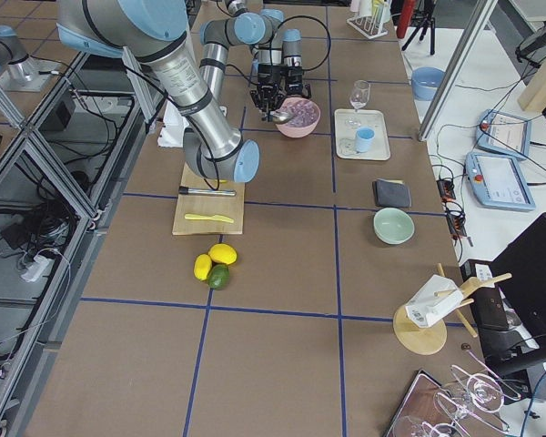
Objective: Put ice in cup with scoop
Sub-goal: 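Lift the scoop with the right gripper and carry it to the bowl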
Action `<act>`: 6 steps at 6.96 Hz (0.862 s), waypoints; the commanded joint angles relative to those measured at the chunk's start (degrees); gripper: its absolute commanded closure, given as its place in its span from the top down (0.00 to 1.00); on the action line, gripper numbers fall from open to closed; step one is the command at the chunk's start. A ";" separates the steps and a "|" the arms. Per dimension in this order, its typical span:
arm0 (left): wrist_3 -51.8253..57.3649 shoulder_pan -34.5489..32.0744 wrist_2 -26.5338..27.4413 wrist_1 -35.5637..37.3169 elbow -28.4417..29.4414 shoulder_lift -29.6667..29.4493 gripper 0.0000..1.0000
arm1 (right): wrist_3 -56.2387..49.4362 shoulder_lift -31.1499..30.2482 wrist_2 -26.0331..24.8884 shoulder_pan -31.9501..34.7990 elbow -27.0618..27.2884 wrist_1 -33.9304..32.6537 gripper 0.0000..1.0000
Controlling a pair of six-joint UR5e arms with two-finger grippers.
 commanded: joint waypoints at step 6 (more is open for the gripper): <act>0.00 0.00 0.09 0.00 0.00 -0.08 1.00 | 4.44 8.15 1.46 -1.09 -16.36 2.24 0.00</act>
